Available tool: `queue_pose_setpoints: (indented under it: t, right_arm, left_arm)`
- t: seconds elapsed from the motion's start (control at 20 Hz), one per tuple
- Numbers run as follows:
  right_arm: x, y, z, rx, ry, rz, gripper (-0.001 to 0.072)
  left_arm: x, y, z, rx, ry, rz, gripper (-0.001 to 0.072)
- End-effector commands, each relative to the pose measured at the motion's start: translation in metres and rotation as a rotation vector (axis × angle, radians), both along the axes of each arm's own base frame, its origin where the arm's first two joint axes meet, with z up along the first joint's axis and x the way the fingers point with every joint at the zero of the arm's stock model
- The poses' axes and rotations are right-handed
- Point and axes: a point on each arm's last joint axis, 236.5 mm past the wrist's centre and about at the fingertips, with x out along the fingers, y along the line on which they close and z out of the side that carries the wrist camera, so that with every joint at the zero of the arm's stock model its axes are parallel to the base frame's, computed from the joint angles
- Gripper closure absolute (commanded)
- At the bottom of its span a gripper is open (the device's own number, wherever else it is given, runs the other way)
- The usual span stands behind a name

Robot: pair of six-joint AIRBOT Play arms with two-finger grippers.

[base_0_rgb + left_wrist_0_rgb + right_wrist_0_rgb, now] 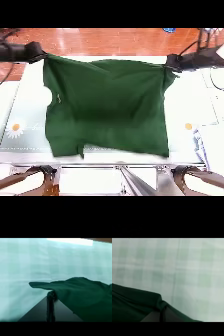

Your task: Fold the shirts.

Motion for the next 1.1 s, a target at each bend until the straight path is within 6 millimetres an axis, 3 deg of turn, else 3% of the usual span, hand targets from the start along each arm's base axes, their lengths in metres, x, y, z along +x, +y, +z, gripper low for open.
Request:
queue_pose_setpoints:
  t: [0.0, 0.1, 0.15, 0.2, 0.25, 0.3, 0.4, 0.5, 0.6, 0.7, 0.8, 0.85, 0.95, 1.05]
  right_arm:
    - [0.063, -0.006, -0.046, 0.179, 0.046, -0.056, 0.0684]
    - [0.083, -0.006, -0.054, 0.194, 0.048, -0.064, 0.0683]
    - [0.089, -0.006, -0.058, 0.204, 0.054, -0.078, 0.0619]
    - [0.094, -0.008, -0.059, 0.206, 0.058, -0.083, 0.0418]
    - [0.096, -0.011, -0.056, 0.202, 0.053, -0.083, 0.0286]
    - [0.096, -0.018, -0.049, 0.199, 0.049, -0.086, 0.0293]
    - [0.084, -0.044, -0.029, 0.187, 0.063, -0.094, 0.0295]
    - [0.053, -0.087, -0.011, 0.097, 0.107, -0.123, 0.0296]
    - [0.016, -0.138, -0.005, -0.066, 0.153, -0.211, 0.0295]
    - [-0.024, -0.165, -0.016, -0.134, 0.194, -0.294, 0.0295]
    - [-0.07, -0.161, -0.051, -0.106, 0.238, -0.337, 0.0295]
    - [-0.092, -0.151, -0.069, -0.074, 0.25, -0.346, 0.0296]
    - [-0.127, -0.113, -0.095, 0.041, 0.238, -0.334, 0.0296]
    - [-0.152, -0.073, -0.103, 0.177, 0.214, -0.298, 0.0296]
  left_arm:
    - [0.054, -0.009, -0.064, -0.07, 0.12, -0.035, 0.0691]
    - [0.069, -0.023, -0.072, -0.144, 0.154, -0.069, 0.0691]
    - [0.072, -0.029, -0.075, -0.179, 0.168, -0.082, 0.069]
    - [0.073, -0.034, -0.076, -0.211, 0.185, -0.09, 0.0624]
    - [0.072, -0.033, -0.078, -0.23, 0.211, -0.066, 0.0365]
    - [0.067, -0.03, -0.078, -0.236, 0.236, -0.066, 0.0202]
    - [0.04, -0.009, -0.077, -0.215, 0.328, -0.118, 0.0197]
    - [0.005, 0.022, -0.072, -0.21, 0.412, -0.168, 0.0197]
    - [-0.022, 0.052, -0.065, -0.221, 0.45, -0.15, 0.0197]
    - [-0.053, 0.072, -0.076, -0.263, 0.498, -0.071, 0.0197]
    - [-0.098, 0.076, -0.105, -0.291, 0.539, -0.021, 0.0197]
    - [-0.129, 0.079, -0.131, -0.287, 0.599, 0.027, 0.0197]
    - [-0.182, 0.077, -0.172, -0.311, 0.704, 0.097, 0.0197]
    - [-0.216, 0.068, -0.195, -0.348, 0.759, 0.106, 0.0197]
